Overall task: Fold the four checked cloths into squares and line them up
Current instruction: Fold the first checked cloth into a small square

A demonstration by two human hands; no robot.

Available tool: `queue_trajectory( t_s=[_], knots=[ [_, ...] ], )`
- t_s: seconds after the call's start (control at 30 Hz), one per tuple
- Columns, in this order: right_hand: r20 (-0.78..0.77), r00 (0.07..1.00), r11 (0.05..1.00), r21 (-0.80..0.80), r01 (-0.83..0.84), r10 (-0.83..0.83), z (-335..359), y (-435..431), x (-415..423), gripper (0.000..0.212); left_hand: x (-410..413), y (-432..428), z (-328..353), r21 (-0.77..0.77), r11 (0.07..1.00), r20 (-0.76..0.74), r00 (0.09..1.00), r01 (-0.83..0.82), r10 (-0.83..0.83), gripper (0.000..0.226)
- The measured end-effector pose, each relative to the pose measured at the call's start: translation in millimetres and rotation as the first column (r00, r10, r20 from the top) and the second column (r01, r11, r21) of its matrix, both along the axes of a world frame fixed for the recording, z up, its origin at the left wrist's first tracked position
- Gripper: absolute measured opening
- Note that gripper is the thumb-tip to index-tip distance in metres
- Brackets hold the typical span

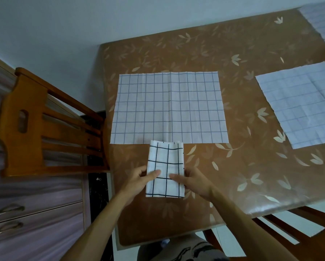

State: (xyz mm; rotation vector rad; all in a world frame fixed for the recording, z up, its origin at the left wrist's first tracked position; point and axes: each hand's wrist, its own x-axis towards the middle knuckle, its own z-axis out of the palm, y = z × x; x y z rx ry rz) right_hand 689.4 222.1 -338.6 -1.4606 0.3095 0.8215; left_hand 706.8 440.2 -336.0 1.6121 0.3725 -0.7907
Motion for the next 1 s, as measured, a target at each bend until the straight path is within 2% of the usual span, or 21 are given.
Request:
queue_trajectory(
  t_s=[0.13, 0.2, 0.3, 0.37, 0.47, 0.57, 0.63, 0.73, 0.87, 1.0],
  knots=[
    [0.012, 0.999, 0.999, -0.009, 0.035, -0.035, -0.9, -8.8, -1.5, 0.022, 2.6, 11.2, -2.0, 0.044, 0.999, -0.060, 0.998, -0.019, 0.021, 0.027],
    [0.009, 0.998, 0.998, 0.039, 0.055, -0.056, -1.0, -13.8, -2.0, 0.028, 3.2, 13.5, 0.3, 0.034, 0.999, -0.076, 0.997, -0.001, 0.004, 0.021],
    [-0.037, 0.991, 0.985, 0.111, 0.133, -0.130, -1.1, -18.0, -2.0, 0.019, 4.4, 16.7, 0.2, 0.009, 1.000, -0.085, 0.996, -0.003, 0.004, 0.011],
    [-0.048, 0.984, 0.977, 0.128, 0.174, -0.169, -3.1, -20.3, -3.7, 0.024, 4.7, 19.9, 1.6, -0.019, 0.999, -0.092, 0.995, -0.033, 0.031, 0.020],
    [-0.036, 0.975, 0.969, 0.108, 0.223, -0.220, -9.7, -24.9, -5.4, 0.026, 4.7, 26.3, -0.9, -0.096, 0.994, -0.103, 0.993, -0.061, 0.052, 0.047],
    [-0.061, 0.970, 0.965, 0.106, 0.239, -0.234, -12.5, -26.8, -5.1, 0.031, 1.5, 20.5, -0.6, -0.075, 0.997, -0.058, 0.998, -0.008, 0.003, 0.021],
    [-0.086, 0.971, 0.966, 0.118, 0.232, -0.223, -9.8, -25.2, -3.5, 0.036, -0.3, 16.1, -1.2, -0.041, 0.999, -0.028, 1.000, 0.001, -0.002, 0.014],
    [-0.072, 0.980, 0.973, 0.129, 0.193, -0.185, -8.4, -22.9, -1.5, 0.035, -1.3, 13.2, -2.3, -0.020, 1.000, -0.028, 1.000, -0.003, 0.002, 0.021],
    [0.020, 0.991, 0.988, 0.080, 0.130, -0.132, -8.0, -22.2, 0.8, 0.026, -0.8, 16.3, -2.7, -0.051, 0.998, -0.056, 0.998, -0.033, 0.030, 0.023],
    [0.039, 0.983, 0.982, 0.076, 0.175, -0.179, -9.5, -19.5, 3.0, 0.020, 2.2, 21.4, -5.9, -0.126, 0.987, -0.126, 0.989, -0.096, 0.080, 0.023]
  ],
)
